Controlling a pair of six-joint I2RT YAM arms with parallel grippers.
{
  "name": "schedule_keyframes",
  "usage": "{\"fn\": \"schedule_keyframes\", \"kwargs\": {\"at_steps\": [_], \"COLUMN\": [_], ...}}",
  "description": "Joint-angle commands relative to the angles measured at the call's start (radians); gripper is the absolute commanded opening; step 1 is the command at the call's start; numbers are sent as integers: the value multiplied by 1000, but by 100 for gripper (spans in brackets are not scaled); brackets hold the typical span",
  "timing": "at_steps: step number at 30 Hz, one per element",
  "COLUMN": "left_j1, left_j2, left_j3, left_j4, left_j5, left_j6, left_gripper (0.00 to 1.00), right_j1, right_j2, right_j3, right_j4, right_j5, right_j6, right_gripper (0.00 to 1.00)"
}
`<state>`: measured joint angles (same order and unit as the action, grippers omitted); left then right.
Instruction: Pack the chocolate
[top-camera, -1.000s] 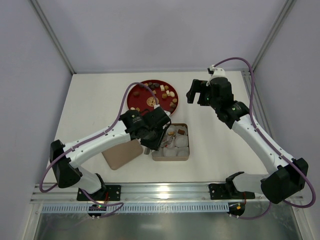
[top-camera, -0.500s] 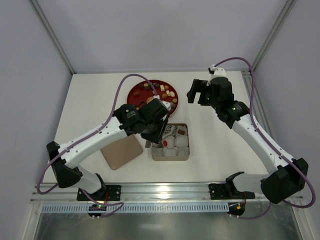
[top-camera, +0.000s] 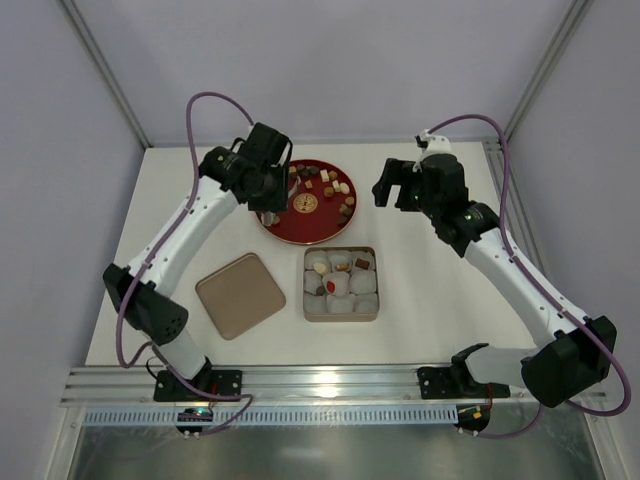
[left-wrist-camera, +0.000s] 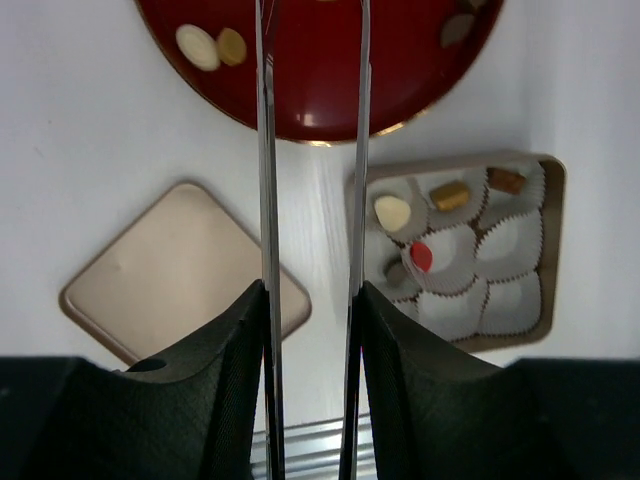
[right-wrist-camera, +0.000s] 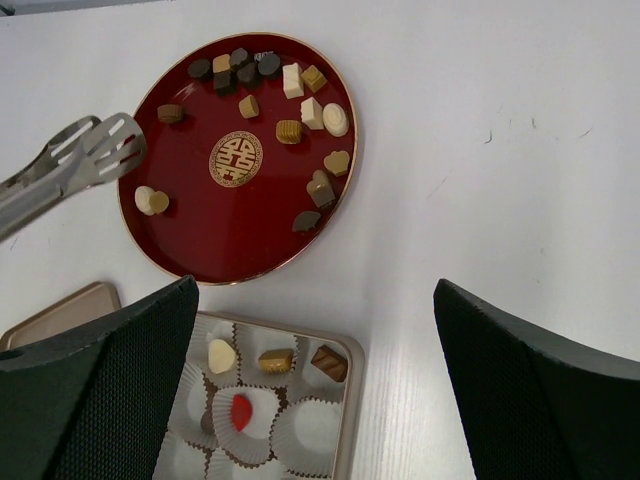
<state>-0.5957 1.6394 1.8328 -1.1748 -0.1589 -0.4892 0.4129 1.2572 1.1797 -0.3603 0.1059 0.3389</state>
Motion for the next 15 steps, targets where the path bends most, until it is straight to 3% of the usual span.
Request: {"fn": "schedule_keyframes", "kwargs": {"at_steps": [1, 5, 15], "left_j1": [65, 118, 132], "left_j2": [77, 132, 151], "left_j3": [68, 80, 6], "left_j4": [6, -16, -22], "left_j5": [-54, -76, -28], "left_j6": [64, 89, 129], "left_gripper": [40, 40, 40], "right_j1": [-6, -5, -6], "right_j2": [-7, -18, -16], "right_j3": [5, 1, -2], "right_j4": [34, 34, 35], "right_j5": [-17, -14, -18], "right_j6": [2, 0, 2], "right_gripper": [100, 100, 100]}}
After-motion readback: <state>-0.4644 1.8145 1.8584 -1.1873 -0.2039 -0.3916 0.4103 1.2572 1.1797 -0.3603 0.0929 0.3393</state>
